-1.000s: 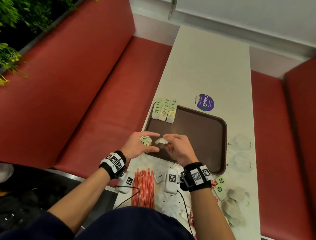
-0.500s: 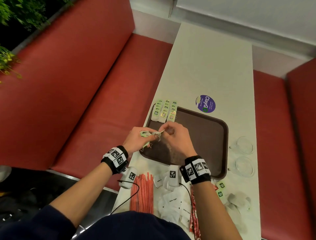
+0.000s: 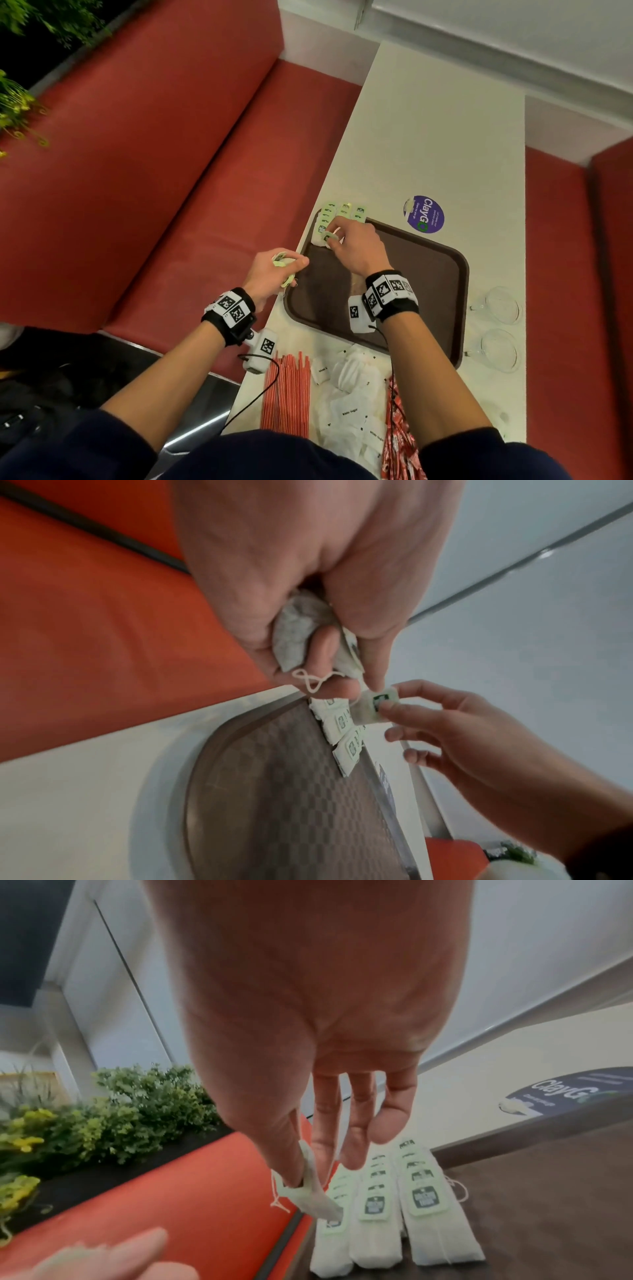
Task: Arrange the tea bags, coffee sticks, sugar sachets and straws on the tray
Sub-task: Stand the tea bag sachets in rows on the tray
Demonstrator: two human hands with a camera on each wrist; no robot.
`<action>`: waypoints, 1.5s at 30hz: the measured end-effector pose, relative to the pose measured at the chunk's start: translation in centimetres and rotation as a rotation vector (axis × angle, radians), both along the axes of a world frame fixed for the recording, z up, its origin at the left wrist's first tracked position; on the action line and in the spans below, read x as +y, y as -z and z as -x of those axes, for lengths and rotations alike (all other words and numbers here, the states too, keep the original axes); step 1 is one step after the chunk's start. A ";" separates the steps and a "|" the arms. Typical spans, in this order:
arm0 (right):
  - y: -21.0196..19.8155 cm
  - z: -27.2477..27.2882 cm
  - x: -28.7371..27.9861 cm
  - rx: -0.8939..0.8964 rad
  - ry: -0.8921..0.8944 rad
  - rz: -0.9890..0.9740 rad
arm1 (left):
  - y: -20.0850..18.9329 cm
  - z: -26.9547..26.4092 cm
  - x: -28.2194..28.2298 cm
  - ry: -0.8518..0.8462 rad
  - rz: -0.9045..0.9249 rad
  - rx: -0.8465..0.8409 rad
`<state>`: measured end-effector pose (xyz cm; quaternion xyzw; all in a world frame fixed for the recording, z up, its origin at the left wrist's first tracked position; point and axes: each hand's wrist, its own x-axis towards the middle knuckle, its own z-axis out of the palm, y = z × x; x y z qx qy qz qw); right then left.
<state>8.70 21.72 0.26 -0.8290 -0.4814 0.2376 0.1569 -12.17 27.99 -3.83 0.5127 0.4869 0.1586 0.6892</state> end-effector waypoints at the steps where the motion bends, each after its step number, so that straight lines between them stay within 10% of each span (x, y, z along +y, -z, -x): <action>1: 0.4 -0.2 0.4 -0.009 -0.018 0.040 | 0.0 0.1 0.1 -0.020 0.033 -0.005; 8: 2.7 0.1 3.3 0.013 -0.094 0.242 | -0.2 0.4 1.2 -0.192 0.295 -0.111; 45: 7.2 4.6 1.3 -0.270 0.111 0.004 | -3.1 1.1 0.9 -0.228 0.411 -0.284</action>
